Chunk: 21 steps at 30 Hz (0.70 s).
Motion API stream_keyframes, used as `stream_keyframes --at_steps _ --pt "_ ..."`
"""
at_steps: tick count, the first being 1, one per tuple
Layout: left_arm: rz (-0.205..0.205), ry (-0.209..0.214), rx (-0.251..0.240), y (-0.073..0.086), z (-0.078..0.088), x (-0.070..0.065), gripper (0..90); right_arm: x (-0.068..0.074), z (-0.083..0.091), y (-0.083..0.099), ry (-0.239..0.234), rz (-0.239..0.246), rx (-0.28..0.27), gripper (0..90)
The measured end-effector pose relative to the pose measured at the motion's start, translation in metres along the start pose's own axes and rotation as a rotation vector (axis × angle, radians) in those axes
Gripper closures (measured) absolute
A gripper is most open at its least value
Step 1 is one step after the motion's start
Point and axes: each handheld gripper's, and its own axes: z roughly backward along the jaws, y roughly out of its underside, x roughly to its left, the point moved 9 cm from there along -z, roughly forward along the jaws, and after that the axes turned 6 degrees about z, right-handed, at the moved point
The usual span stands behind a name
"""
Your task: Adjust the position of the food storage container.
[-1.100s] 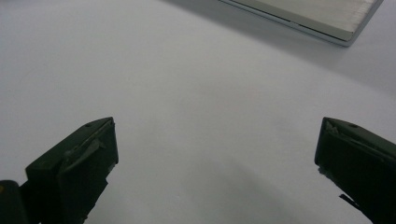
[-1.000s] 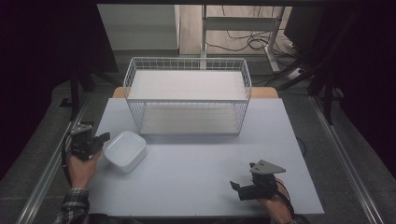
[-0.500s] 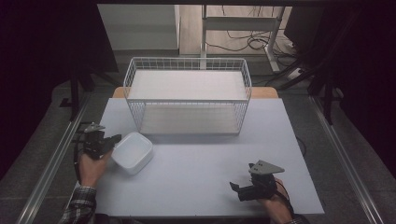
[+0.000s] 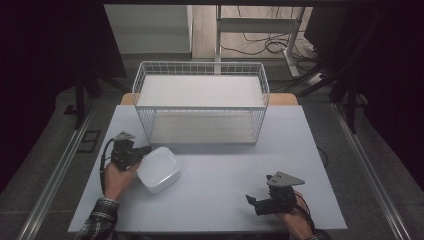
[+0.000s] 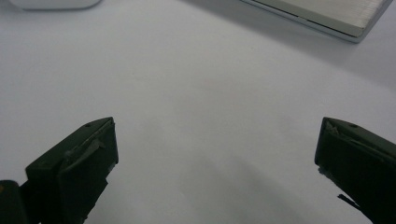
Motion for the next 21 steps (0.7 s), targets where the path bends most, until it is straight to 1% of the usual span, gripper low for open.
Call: stream_keyframes --at_steps 2,3,5,7,10,12,14,16,17,18,19,21 --pt "-0.014 0.017 0.009 0.000 -0.005 -0.009 90.0 0.000 0.000 0.000 0.000 0.001 -0.004 0.0" --pt "-0.023 0.018 0.013 0.000 -0.007 -0.013 90.0 0.000 0.000 0.000 0.000 -0.001 -0.003 0.0" --pt "-0.043 0.004 0.002 -0.002 -0.007 -0.017 90.0 0.000 -0.001 0.000 -0.001 0.000 -0.003 0.0" --pt "-0.051 -0.019 -0.025 -0.006 0.000 -0.014 90.0 0.000 0.000 0.000 -0.001 -0.002 -0.009 0.0" --pt "-0.017 -0.044 -0.063 -0.005 0.020 -0.004 90.0 0.000 0.000 0.000 -0.005 -0.005 -0.010 0.0" --pt "-0.004 -0.056 -0.075 0.003 0.034 0.000 90.0 0.000 0.000 0.000 -0.011 -0.005 -0.009 0.0" --pt "0.010 -0.056 -0.075 0.015 0.045 0.000 90.0 0.000 0.000 0.000 -0.018 -0.006 -0.009 0.0" --pt "0.021 -0.048 -0.067 0.028 0.051 -0.004 90.0 0.002 -0.001 0.001 -0.026 -0.004 -0.001 0.0" --pt "0.026 -0.057 -0.068 0.034 0.054 -0.005 90.0 0.002 -0.001 0.001 -0.027 0.000 0.006 0.0" --pt "0.033 -0.058 -0.058 0.040 0.057 -0.006 90.0 0.003 -0.001 0.002 -0.030 0.002 0.010 0.0" --pt "0.051 -0.049 -0.053 0.045 0.060 -0.007 90.0 0.003 -0.001 0.002 -0.037 0.002 0.010 0.0" --pt "0.072 -0.067 -0.047 0.055 0.065 -0.008 90.0 0.003 -0.002 0.003 -0.043 -0.006 0.012 0.0"
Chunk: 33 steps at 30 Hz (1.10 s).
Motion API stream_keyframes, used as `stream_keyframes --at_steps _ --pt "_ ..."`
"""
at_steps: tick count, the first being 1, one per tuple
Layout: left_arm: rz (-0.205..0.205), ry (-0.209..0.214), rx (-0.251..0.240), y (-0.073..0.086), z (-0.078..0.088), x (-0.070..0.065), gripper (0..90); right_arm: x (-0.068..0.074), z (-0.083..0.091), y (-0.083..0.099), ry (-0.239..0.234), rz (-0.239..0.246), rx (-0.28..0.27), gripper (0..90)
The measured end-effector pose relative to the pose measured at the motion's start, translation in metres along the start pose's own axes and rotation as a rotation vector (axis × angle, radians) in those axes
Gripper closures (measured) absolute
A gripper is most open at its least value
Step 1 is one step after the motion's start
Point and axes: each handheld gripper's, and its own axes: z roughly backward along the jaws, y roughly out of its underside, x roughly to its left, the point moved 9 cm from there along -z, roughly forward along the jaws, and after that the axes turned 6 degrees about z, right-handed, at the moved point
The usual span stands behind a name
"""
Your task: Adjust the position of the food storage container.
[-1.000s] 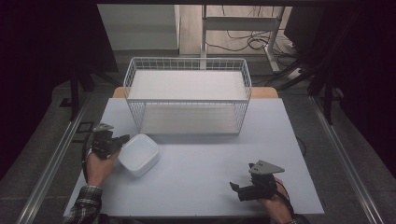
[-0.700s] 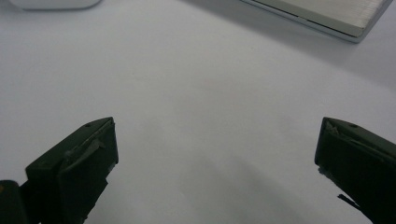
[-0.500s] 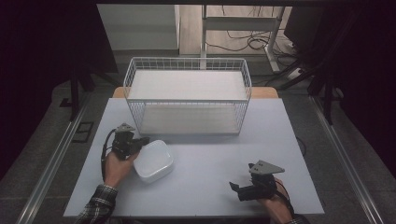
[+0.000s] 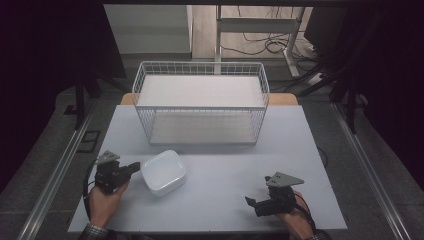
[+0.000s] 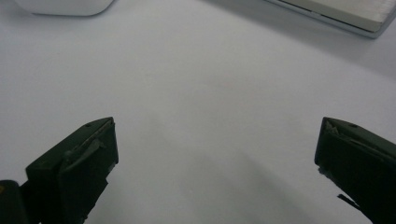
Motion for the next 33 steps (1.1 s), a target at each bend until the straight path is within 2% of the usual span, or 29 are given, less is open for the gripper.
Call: stream_keyframes --at_steps 3,6,13,15,20,23,25,29,33 --pt "-0.002 0.001 0.038 0.011 -0.002 -0.004 90.0 -0.002 -0.002 0.001 0.010 -0.001 0.010 0.0" --pt "-0.008 -0.016 0.050 0.010 -0.008 -0.004 90.0 -0.002 -0.006 0.001 0.024 -0.006 0.016 0.0" --pt "0.016 0.009 0.047 0.001 -0.021 -0.004 90.0 -0.003 -0.013 -0.005 0.051 -0.009 0.023 0.0" --pt "0.014 0.013 0.050 -0.001 -0.024 -0.005 90.0 -0.001 -0.016 -0.009 0.041 -0.011 0.021 0.0" --pt "-0.030 0.042 0.091 -0.002 -0.044 -0.021 90.0 0.005 -0.024 -0.018 0.004 0.004 0.033 0.0" --pt "-0.044 0.062 0.098 -0.002 -0.047 -0.029 89.9 0.007 -0.030 -0.024 -0.017 -0.013 0.042 1.1" --pt "-0.043 0.071 0.100 -0.003 -0.050 -0.032 90.0 0.008 -0.033 -0.029 -0.018 -0.027 0.045 9.6" --pt "-0.046 0.091 0.107 -0.003 -0.054 -0.038 90.0 0.009 -0.040 -0.044 -0.039 -0.049 0.044 40.6" --pt "-0.048 0.119 0.110 -0.005 -0.059 -0.046 89.9 0.014 -0.053 -0.059 -0.089 -0.033 0.039 65.1"
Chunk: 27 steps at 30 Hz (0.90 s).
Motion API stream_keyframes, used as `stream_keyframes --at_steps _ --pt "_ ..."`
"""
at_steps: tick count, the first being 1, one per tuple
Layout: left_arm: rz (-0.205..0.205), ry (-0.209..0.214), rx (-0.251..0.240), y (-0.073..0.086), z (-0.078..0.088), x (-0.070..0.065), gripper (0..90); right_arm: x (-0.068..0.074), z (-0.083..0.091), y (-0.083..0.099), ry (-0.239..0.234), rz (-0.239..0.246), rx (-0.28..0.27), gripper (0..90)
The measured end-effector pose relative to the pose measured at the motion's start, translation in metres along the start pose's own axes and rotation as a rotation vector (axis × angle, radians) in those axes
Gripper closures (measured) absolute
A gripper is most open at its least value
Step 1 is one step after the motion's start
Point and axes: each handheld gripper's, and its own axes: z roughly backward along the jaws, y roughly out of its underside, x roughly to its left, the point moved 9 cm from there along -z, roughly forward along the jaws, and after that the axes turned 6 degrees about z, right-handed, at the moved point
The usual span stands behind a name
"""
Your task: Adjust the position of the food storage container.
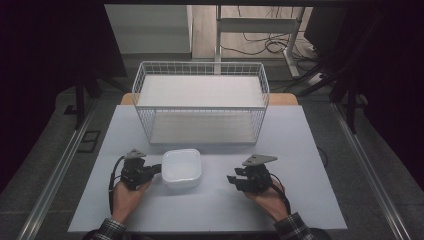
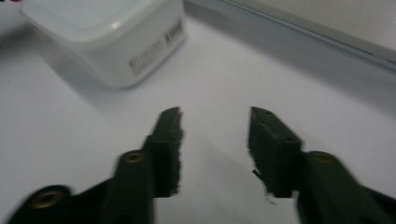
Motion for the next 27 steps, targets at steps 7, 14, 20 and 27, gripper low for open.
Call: stream_keyframes --at_steps 7,14,20,27 --pt "-0.023 0.055 0.020 -0.003 -0.015 -0.022 90.0 0.006 -0.028 -0.019 -0.031 0.010 0.007 89.0" --pt "-0.058 0.083 0.035 -0.006 -0.028 -0.042 90.0 0.003 -0.026 -0.019 0.004 0.020 0.009 89.3" --pt "-0.079 0.095 0.042 -0.007 -0.036 -0.054 90.0 -0.006 -0.015 -0.011 0.025 0.010 0.015 89.3" --pt "-0.146 0.033 0.011 -0.009 -0.023 -0.047 80.2 -0.014 -0.007 -0.010 0.069 0.024 -0.006 84.0"
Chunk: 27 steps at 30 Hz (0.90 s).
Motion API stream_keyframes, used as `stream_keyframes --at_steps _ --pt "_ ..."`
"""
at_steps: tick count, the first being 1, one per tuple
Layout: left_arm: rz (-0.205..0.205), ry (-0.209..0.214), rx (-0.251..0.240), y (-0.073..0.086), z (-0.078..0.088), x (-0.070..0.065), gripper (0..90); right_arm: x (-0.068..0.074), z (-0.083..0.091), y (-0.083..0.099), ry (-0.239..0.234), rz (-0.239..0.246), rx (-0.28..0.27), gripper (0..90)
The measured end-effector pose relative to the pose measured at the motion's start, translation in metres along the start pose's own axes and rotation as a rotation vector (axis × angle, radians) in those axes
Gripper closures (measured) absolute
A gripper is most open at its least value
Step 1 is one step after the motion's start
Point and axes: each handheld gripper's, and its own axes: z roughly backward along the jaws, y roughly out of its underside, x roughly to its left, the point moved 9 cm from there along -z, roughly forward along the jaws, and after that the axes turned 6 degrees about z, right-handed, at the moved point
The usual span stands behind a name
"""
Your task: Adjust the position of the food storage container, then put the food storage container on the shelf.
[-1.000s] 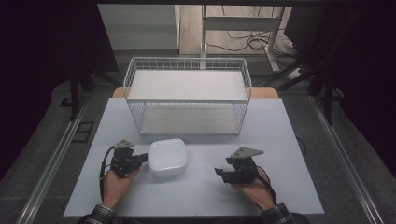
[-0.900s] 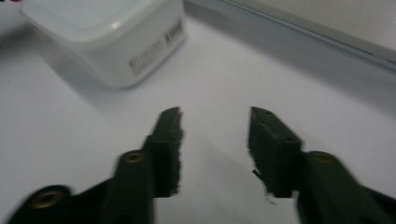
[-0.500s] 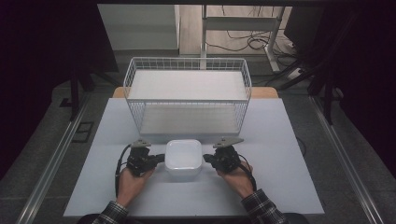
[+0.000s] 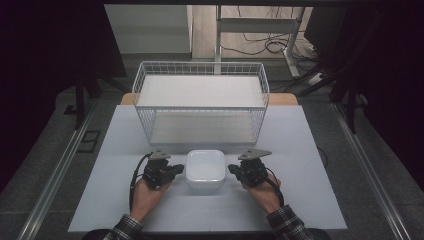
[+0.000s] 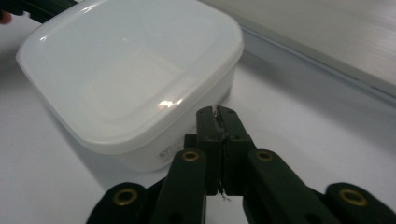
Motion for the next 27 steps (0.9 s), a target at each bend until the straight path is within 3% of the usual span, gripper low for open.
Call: stream_keyframes --at_steps 9,12,14,18,20,27 --pt "-0.085 -0.017 -0.048 0.008 0.022 0.003 38.2 -0.010 0.021 0.006 0.018 0.001 -0.040 55.5" --pt "-0.088 -0.005 -0.065 0.012 0.026 0.006 24.8 -0.008 0.023 0.009 0.006 0.011 -0.039 41.0" --pt "-0.074 0.026 -0.067 0.014 0.029 0.006 18.1 -0.008 0.023 0.012 0.007 0.028 -0.042 30.2" --pt "-0.051 0.048 -0.061 0.017 0.029 0.011 7.3 -0.008 0.023 0.018 0.004 0.039 -0.038 12.1" --pt "-0.055 0.031 -0.064 0.018 0.028 0.013 6.6 -0.009 0.021 0.021 0.020 0.038 -0.027 6.9" --pt "-0.100 0.022 -0.086 0.017 0.025 0.012 3.5 -0.009 0.020 0.021 0.017 0.053 -0.025 3.4"
